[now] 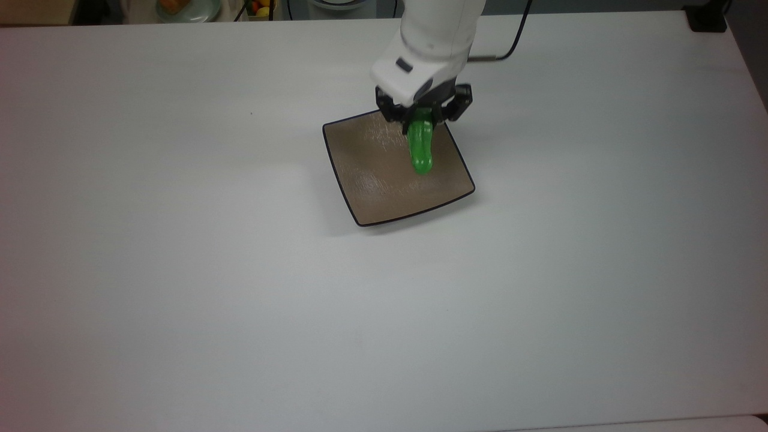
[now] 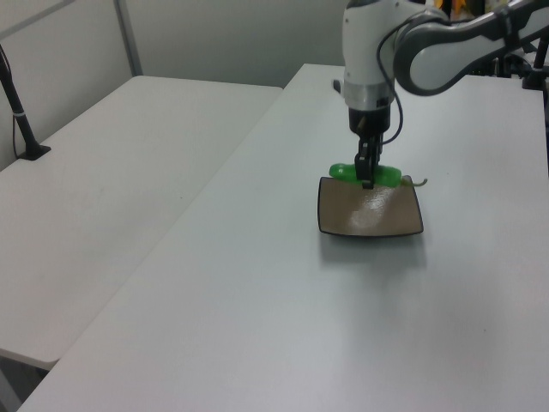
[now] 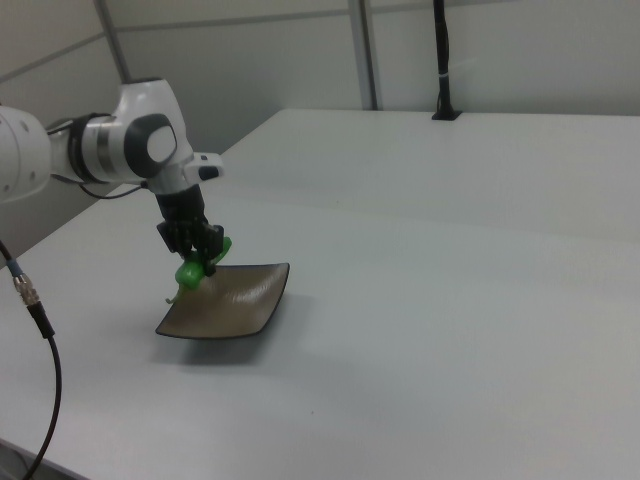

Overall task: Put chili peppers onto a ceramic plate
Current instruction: 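Lower the chili pepper onto the plate and open the gripper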

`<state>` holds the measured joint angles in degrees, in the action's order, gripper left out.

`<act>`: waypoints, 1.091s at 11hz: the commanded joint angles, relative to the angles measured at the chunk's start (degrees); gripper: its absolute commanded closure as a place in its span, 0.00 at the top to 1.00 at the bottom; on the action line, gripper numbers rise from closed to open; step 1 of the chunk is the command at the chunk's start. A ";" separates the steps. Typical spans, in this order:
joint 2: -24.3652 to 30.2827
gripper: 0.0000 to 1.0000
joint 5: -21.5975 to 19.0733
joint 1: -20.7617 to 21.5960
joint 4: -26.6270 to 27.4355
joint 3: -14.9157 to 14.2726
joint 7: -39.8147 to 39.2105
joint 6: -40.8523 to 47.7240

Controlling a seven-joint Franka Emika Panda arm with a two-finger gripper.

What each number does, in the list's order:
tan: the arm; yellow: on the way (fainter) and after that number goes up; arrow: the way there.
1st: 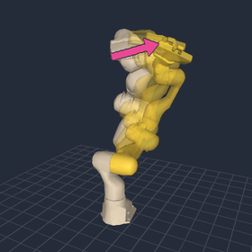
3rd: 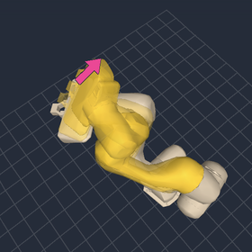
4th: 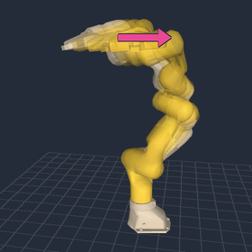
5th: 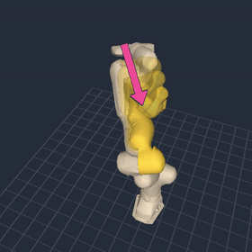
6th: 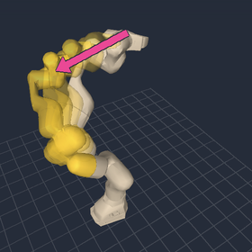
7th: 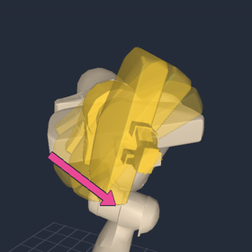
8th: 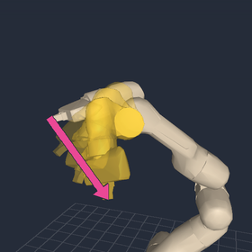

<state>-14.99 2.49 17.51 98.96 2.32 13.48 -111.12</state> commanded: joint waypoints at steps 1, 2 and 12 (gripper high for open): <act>-1.70 0.02 -2.92 0.07 1.94 -1.26 -0.73 -5.06; -2.49 0.02 -3.62 -0.02 2.64 -1.26 -0.74 -6.47; -6.19 0.39 -4.86 -0.02 4.84 -1.26 1.11 -14.40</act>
<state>-21.77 -1.32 17.35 102.53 1.42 14.02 -124.54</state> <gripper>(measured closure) 0.617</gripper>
